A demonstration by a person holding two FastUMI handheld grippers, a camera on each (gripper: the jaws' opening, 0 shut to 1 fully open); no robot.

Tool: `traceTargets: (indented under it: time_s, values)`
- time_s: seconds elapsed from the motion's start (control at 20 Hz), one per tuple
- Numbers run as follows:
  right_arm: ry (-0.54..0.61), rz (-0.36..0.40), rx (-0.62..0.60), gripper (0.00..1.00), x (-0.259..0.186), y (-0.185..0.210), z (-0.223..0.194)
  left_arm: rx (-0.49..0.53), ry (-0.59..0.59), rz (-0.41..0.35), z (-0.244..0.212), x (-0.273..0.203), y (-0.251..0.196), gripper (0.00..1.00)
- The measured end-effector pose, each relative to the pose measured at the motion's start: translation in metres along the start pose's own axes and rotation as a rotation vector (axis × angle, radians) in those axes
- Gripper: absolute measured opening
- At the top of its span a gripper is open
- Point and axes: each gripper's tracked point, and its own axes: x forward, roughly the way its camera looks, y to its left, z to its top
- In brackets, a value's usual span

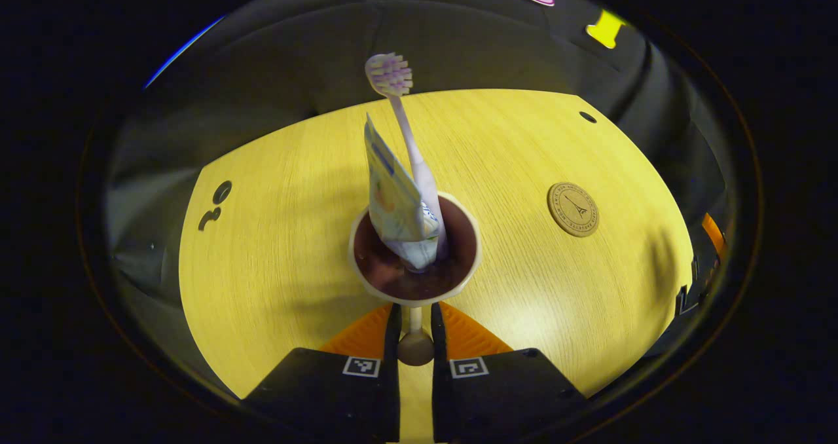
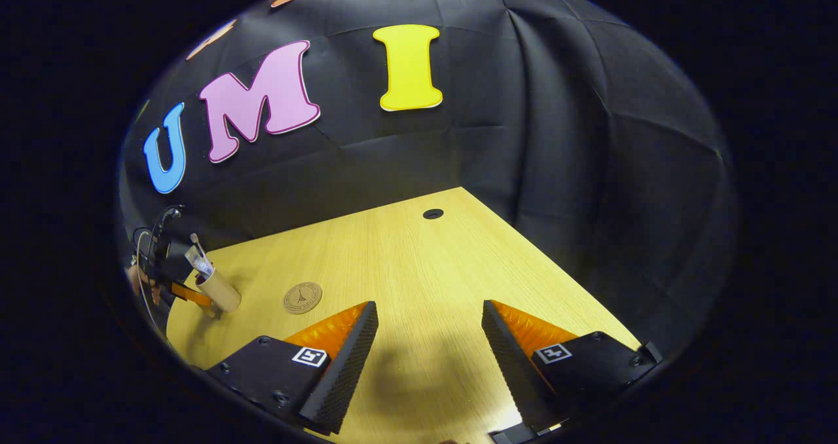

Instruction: Put the toothbrush and toothpaste on the desktop into the cup, then pick up the cup and place it on the coaster on the desktop.

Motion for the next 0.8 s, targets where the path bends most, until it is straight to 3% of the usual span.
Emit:
traceTargets:
  time_s: [0.15,0.2,0.3,0.4,0.8]
  values:
    - [-0.005,0.009,-0.001,0.98,-0.01,0.003,0.006,-0.059,-0.029,0.013,-0.003,-0.004,-0.004,0.14]
    - [-0.004,0.013,-0.003,0.98,-0.011,0.005,0.007,-0.078,-0.044,0.008,-0.002,-0.005,-0.004,0.18]
    - [0.004,0.025,-0.005,0.98,-0.014,0.008,0.007,-0.112,-0.066,0.001,-0.006,-0.006,-0.009,0.12]
    - [0.009,0.037,-0.012,0.98,-0.013,0.012,0.009,-0.136,-0.08,0.005,-0.009,-0.008,-0.01,0.17]
    - [0.015,0.059,-0.018,0.98,-0.011,0.018,0.009,-0.128,-0.156,-0.018,0.019,-0.033,-0.024,0.16]
